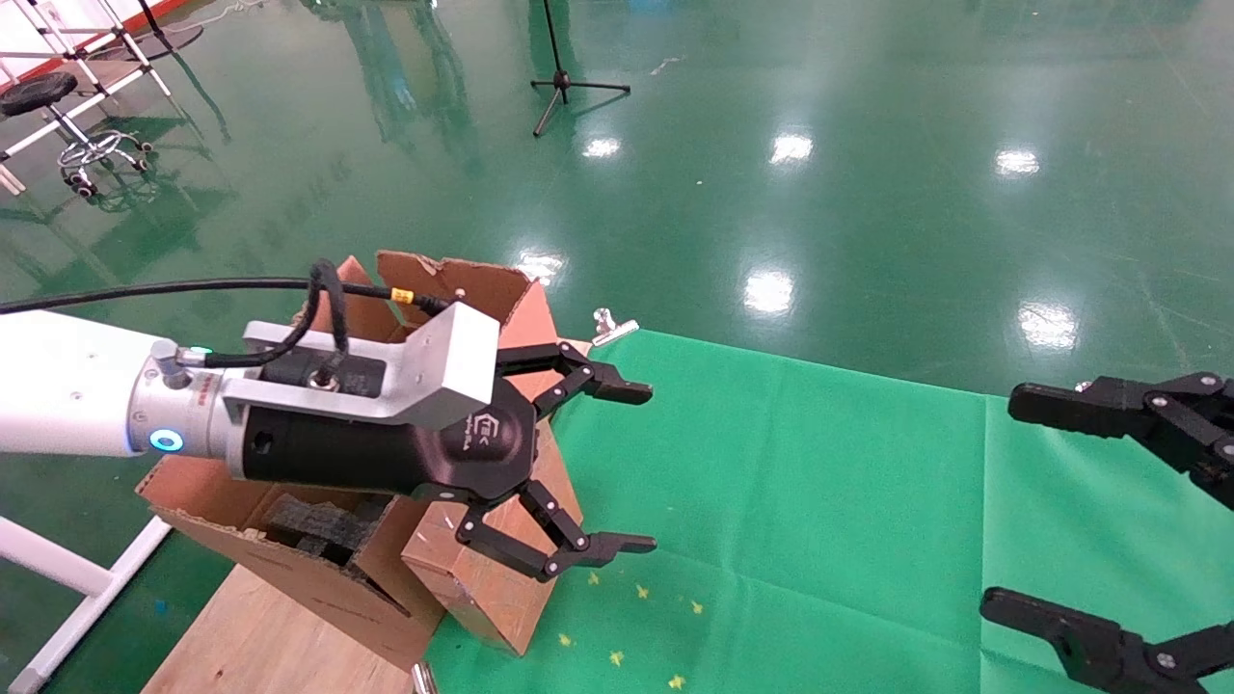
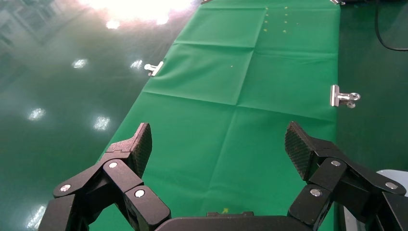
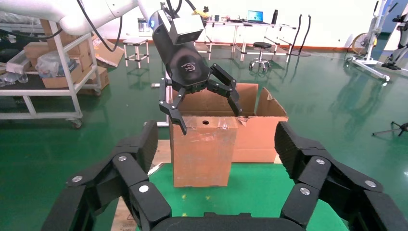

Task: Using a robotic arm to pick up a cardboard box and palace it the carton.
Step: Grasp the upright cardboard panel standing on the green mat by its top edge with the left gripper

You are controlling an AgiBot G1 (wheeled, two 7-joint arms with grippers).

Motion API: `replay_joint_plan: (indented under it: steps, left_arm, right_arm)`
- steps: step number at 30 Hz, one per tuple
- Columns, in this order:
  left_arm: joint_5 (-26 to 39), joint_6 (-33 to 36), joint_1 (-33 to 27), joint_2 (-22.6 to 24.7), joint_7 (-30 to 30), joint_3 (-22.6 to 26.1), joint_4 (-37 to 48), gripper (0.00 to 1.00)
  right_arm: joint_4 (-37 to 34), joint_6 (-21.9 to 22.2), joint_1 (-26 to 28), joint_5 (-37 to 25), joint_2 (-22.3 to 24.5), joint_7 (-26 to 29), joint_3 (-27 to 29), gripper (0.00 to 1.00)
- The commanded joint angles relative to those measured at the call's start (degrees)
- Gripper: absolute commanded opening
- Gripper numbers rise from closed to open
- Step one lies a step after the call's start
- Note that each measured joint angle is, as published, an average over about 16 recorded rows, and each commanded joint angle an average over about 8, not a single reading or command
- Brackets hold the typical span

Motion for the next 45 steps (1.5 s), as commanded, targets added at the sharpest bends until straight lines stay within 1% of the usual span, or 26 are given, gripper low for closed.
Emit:
replay_joint_plan:
  steps: [1,7,10,13,17,21,26,30,33,37,42,45]
  left_arm:
    - [1.06,0.11,-0.61,-0.06,-0.38,0.54,-0.27,1.0]
    - [1.58,-0.02,-0.6,-0.5,-0.72,0.53,0.1,1.0]
    - [3.74,-0.99,-1.45,-1.21,-2.07,0.86,-0.34,1.0]
    - [7.89,-2.27,-3.52,-1.76,-4.17,1.61,-1.08,1.0]
    - [15.64,-3.16,-7.81,-1.91,-8.27,3.47,-1.77,1.0]
    - [23.66,-3.4,-12.02,-1.87,-16.31,5.54,-1.74,1.0]
    - [31.71,-3.42,-15.81,-1.1,-31.19,7.61,-1.71,1.0]
    - [35.51,-2.68,-17.76,0.22,-42.26,8.73,-1.74,1.0]
    - [36.81,-1.71,-18.48,1.21,-48.93,9.38,-1.75,1.0]
    - [38.01,0.35,-18.89,2.17,-55.51,10.55,-1.78,1.0]
    - [39.54,3.49,-19.56,2.81,-60.24,12.5,-1.78,1.0]
    - [39.33,4.93,-19.71,3.06,-62.35,13.68,-1.63,1.0]
  right_arm:
    - [0.0,0.0,0.0,0.0,0.0,0.0,0.0,0.0]
    - [-0.01,0.0,0.0,0.0,0.0,0.0,0.0,0.0]
    - [-0.01,0.01,0.0,0.0,0.0,-0.01,0.0,0.0]
    - [-0.02,0.0,0.0,0.0,0.0,-0.01,0.0,0.0]
    - [-0.02,0.0,0.0,0.0,0.0,-0.01,-0.01,0.0]
    - [-0.02,0.01,0.01,0.01,0.01,-0.01,-0.01,0.0]
    - [-0.02,0.01,0.01,0.01,0.01,-0.02,-0.02,0.0]
    - [-0.02,0.01,0.01,0.01,0.01,-0.02,-0.02,0.0]
    - [-0.02,0.01,0.01,0.01,0.01,-0.02,-0.02,0.0]
    - [-0.02,0.01,0.01,0.02,0.01,-0.02,-0.03,0.0]
    - [-0.02,0.01,0.01,0.02,0.01,-0.03,-0.03,0.0]
    - [-0.02,0.01,0.01,0.02,0.01,-0.03,-0.03,0.0]
